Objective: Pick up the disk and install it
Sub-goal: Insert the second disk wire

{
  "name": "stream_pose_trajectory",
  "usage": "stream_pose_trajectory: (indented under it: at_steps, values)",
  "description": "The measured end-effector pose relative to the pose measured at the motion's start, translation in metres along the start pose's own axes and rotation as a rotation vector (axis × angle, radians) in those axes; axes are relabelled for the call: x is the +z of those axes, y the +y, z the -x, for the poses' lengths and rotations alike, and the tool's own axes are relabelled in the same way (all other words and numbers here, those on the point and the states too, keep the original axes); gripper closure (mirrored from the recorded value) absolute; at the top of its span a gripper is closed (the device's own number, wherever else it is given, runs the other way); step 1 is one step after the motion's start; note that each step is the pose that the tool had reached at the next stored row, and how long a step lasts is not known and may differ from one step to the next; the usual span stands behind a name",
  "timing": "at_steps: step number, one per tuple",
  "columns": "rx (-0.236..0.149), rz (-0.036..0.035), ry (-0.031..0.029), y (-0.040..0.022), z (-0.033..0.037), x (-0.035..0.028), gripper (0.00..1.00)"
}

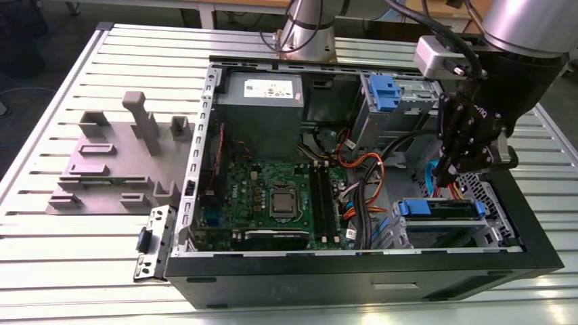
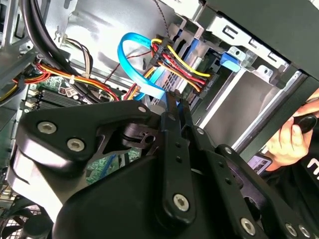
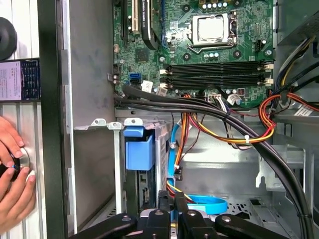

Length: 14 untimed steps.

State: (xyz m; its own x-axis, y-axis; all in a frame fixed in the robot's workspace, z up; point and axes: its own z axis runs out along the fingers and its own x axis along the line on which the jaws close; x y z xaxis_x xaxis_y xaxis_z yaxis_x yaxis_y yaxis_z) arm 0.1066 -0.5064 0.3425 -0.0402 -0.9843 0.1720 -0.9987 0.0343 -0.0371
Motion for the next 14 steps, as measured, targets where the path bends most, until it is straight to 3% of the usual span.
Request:
stream_pose_trajectory:
  at_steps: [14]
  values:
    - [-0.001, -0.0001, 0.0001, 0.0015, -0.0013, 0.0001, 0.84]
